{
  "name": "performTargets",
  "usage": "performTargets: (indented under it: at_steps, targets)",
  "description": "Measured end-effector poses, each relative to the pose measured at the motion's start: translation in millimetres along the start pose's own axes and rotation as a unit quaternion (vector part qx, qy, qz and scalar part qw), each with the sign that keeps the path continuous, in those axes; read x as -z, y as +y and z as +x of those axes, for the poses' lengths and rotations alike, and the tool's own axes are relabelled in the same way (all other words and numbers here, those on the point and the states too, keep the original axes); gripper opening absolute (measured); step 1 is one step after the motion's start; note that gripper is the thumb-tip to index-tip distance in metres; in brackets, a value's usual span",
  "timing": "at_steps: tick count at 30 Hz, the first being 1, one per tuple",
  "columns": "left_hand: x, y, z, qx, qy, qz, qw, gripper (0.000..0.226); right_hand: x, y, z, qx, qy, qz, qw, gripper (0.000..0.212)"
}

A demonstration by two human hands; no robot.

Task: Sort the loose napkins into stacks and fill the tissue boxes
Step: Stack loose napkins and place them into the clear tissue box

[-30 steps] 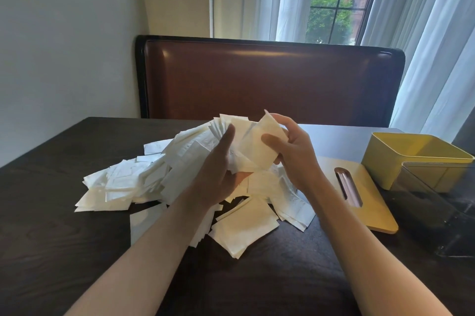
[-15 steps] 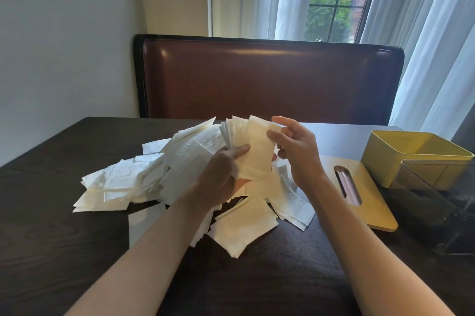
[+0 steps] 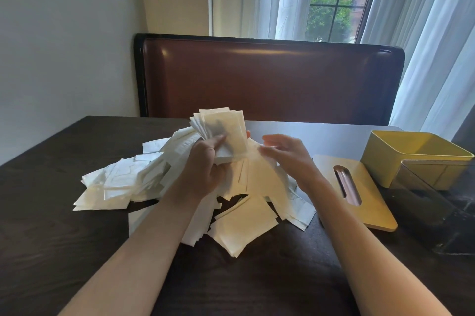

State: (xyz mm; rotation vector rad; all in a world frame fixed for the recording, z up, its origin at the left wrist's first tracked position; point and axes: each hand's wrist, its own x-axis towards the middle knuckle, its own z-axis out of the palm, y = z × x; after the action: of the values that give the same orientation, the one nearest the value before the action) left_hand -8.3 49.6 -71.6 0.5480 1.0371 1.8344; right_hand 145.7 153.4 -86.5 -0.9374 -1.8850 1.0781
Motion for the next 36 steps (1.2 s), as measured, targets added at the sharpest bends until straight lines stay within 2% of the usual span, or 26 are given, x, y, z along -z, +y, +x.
performTargets:
  at_steps: [2,5,12,15,17,19,21,22,24,26,29,31,34,35,36]
  targets:
    - [-2,0,-2,0.005,0.012,0.002,1.0,0.04,-2,1,-1,0.009,-0.018,-0.021,1.0,0.026]
    - [-4,-1,-3,0.014,0.016,0.001,1.0,0.04,-2,3,0,0.041,0.029,-0.019,0.999,0.012]
    - [-4,-3,-2,0.022,0.015,0.006,1.0,0.037,1,3,1,0.115,0.119,-0.015,0.986,0.013]
    - [-6,-3,-4,0.023,0.004,-0.036,0.999,0.036,3,3,1,0.112,0.138,0.015,0.984,0.012]
    - [-2,-4,-1,0.016,0.009,-0.062,0.998,0.039,4,2,1,0.115,0.158,0.016,0.98,0.009]
    - [13,-11,13,0.045,-0.005,-0.084,0.995,0.05,5,-1,1,0.13,0.17,0.044,0.976,0.013]
    - [19,-16,22,-0.015,-0.032,0.048,0.998,0.059,6,-3,1,0.142,0.166,0.072,0.973,0.014]
    - [18,-15,21,-0.029,-0.028,0.023,0.999,0.059,6,-2,2,0.141,0.161,0.069,0.974,0.012]
    - [4,-8,7,-0.043,-0.043,-0.068,0.996,0.042,3,2,4,0.125,0.148,0.039,0.98,0.008]
    - [2,-9,4,0.005,-0.025,-0.113,0.993,0.035,0,7,6,0.099,0.142,0.01,0.985,0.008]
    - [6,-6,3,-0.056,-0.021,0.064,0.996,0.044,0,6,6,0.087,0.154,0.017,0.984,0.011]
    - [7,-7,-1,-0.092,-0.052,0.129,0.986,0.048,3,1,5,0.116,0.177,0.033,0.977,0.009]
    - [15,-11,2,-0.131,-0.08,0.157,0.976,0.054,6,-10,-3,0.135,0.182,0.132,0.965,0.009]
    - [14,-12,1,-0.141,-0.08,0.167,0.972,0.052,8,-13,-7,0.125,0.161,0.182,0.962,0.008]
    - [14,-15,1,-0.146,-0.114,0.181,0.966,0.043,9,-16,-10,0.112,0.127,0.231,0.958,0.008]
